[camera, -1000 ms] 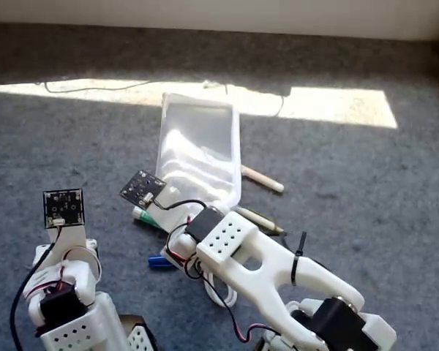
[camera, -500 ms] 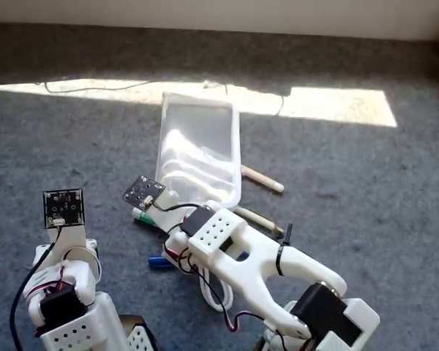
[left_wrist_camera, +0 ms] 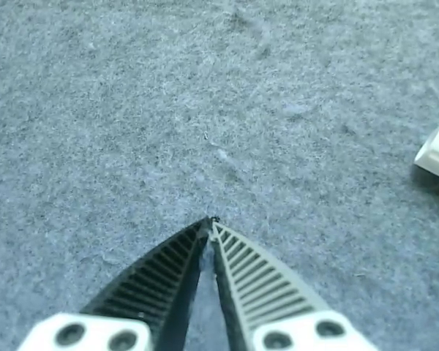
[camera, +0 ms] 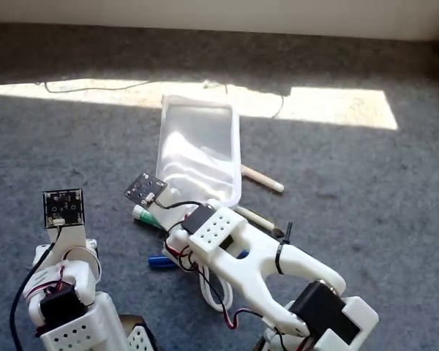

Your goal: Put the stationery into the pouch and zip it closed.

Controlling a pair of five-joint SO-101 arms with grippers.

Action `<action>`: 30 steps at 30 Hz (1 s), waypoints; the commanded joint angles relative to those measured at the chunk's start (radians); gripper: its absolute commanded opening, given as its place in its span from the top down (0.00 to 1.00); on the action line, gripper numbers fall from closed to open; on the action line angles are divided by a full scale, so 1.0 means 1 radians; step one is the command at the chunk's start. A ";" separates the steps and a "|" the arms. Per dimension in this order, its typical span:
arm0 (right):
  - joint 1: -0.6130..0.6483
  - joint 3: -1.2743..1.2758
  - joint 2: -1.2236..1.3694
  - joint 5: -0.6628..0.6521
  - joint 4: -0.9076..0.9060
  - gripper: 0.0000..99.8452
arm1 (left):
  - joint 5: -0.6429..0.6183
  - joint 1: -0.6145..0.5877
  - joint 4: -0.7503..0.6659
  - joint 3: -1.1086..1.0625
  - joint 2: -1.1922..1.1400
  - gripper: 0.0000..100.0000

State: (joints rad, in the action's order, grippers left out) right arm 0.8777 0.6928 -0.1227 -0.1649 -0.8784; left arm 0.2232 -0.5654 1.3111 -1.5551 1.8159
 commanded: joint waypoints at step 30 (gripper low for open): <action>-0.091 -0.010 -0.369 0.044 -0.045 1.00 | -0.080 0.170 -0.015 0.093 0.008 0.72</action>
State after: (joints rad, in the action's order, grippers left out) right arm 0.7994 0.6943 -0.4312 -0.1358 -0.9183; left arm 0.1603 -0.4841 1.3080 -1.5367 1.8159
